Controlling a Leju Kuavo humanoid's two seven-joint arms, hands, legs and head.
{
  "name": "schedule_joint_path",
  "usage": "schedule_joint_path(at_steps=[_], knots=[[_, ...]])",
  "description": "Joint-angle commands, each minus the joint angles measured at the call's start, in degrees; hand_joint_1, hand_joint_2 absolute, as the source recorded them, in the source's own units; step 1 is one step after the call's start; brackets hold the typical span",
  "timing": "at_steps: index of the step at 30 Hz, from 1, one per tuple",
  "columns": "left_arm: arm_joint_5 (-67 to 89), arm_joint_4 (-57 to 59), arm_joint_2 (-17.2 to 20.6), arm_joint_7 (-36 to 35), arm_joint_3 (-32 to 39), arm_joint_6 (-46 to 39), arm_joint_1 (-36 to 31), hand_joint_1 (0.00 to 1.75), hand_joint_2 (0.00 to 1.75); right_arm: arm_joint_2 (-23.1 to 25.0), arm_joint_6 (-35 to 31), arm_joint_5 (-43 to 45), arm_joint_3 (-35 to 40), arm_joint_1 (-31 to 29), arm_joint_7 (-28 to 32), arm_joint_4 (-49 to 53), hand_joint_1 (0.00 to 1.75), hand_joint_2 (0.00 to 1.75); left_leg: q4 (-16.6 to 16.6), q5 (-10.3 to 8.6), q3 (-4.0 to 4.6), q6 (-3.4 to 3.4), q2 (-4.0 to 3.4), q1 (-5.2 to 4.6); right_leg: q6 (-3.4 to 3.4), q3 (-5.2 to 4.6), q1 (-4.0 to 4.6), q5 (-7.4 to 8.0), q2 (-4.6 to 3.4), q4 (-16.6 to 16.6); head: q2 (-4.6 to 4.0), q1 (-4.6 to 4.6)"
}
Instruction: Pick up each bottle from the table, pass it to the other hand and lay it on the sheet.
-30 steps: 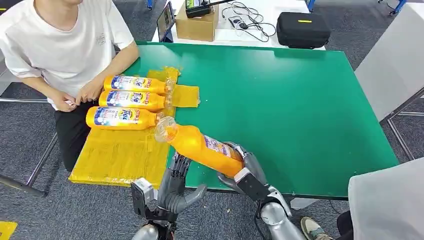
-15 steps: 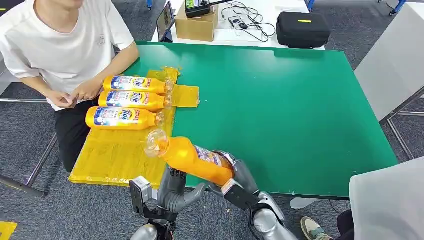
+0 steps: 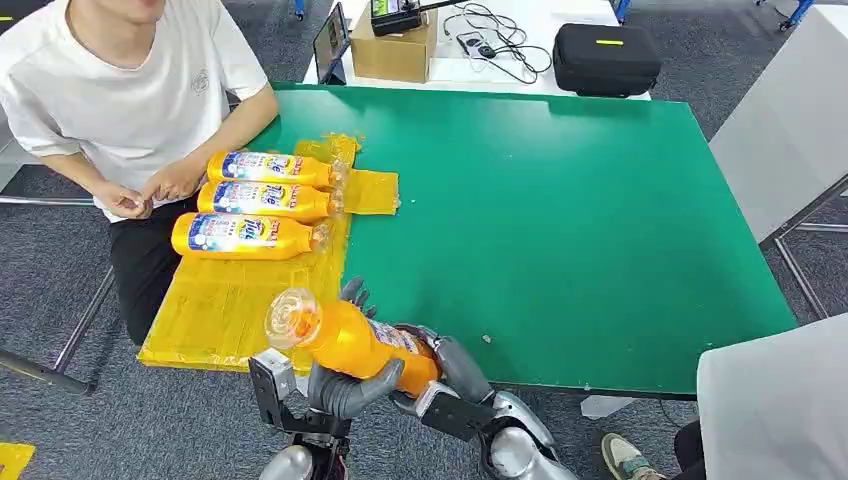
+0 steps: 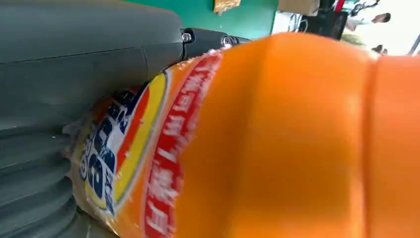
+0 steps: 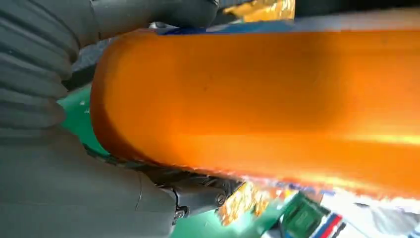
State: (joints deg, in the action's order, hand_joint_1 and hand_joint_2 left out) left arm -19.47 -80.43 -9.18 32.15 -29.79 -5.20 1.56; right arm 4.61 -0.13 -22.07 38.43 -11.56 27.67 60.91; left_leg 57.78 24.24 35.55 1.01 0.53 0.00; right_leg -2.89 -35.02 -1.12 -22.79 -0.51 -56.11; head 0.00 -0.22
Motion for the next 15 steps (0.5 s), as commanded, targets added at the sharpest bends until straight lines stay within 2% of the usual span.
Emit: schedule_joint_path(at_steps=[1,8,9,10,11,12,13,14,15], knots=[[-2.39,2.28,0.27,-1.27,-0.13,2.09,-3.35,0.0,1.75,-1.58,3.34,0.22,7.6,-3.88,-0.02,-5.71,1.75,1.75,-0.03,0.05,-0.22,-0.04,-0.02,0.03,0.09,0.24,0.04,-0.06,0.06,0.05,0.0,-0.02],[-2.39,2.28,0.27,-1.27,-0.13,2.09,-3.35,0.0,1.75,-1.58,3.34,0.22,7.6,-3.88,-0.02,-5.71,1.75,1.75,-0.05,0.05,-0.23,-0.05,0.05,0.04,0.11,0.26,0.06,-0.09,0.12,0.06,0.0,-0.02],[-2.45,2.52,0.23,-1.32,-0.11,2.13,-3.46,0.02,1.75,-1.58,3.6,0.33,7.83,-3.95,0.1,-5.71,1.75,1.75,-0.05,0.02,-0.15,-0.03,0.06,0.03,0.08,0.18,0.04,-0.06,0.11,0.05,0.0,0.0],[-2.64,2.71,0.22,-1.46,-0.15,2.4,-3.61,0.14,1.75,-1.66,4.35,0.56,8.26,-4.18,0.18,-5.88,1.75,1.75,-0.05,0.04,-0.21,-0.04,0.08,0.02,0.1,0.25,0.04,-0.09,0.14,0.04,0.0,-0.02],[-2.71,2.83,0.22,-1.51,-0.17,2.52,-3.7,0.42,1.75,-1.72,4.48,0.52,8.51,-4.33,0.19,-5.98,1.75,1.75,-0.05,0.05,-0.24,-0.05,0.06,0.04,0.11,0.27,0.06,-0.08,0.12,0.06,0.0,0.0],[-2.72,3.04,0.17,-1.51,-0.17,2.55,-3.85,1.1,1.75,-1.67,4.78,0.73,8.7,-4.48,0.33,-6.2,1.75,1.75,-0.04,0.02,-0.16,-0.04,0.04,0.02,0.08,0.17,0.03,-0.05,0.09,0.05,0.0,-0.02],[-2.96,3.03,0.12,-1.53,-0.04,2.8,-3.88,1.54,1.75,-1.56,4.87,1.0,8.85,-4.58,0.4,-6.43,1.75,1.75,-0.04,0.09,-0.31,-0.07,0.06,0.06,0.14,0.35,0.09,-0.11,0.14,0.07,0.0,0.0],[-2.98,3.01,0.14,-1.53,-0.01,2.8,-3.89,1.66,1.75,-1.49,4.85,1.17,8.72,-4.56,0.35,-6.47,1.75,1.75,-0.04,0.05,-0.23,-0.05,0.06,0.04,0.11,0.25,0.06,-0.08,0.13,0.06,0.0,-0.02],[-3.46,2.81,0.09,-1.57,0.23,3.02,-3.74,1.75,1.75,-1.08,4.69,1.78,8.14,-4.49,-0.32,-6.75,1.45,1.75,-0.04,0.02,-0.16,-0.04,0.05,0.02,0.08,0.17,0.04,-0.05,0.11,0.05,0.0,-0.02]])
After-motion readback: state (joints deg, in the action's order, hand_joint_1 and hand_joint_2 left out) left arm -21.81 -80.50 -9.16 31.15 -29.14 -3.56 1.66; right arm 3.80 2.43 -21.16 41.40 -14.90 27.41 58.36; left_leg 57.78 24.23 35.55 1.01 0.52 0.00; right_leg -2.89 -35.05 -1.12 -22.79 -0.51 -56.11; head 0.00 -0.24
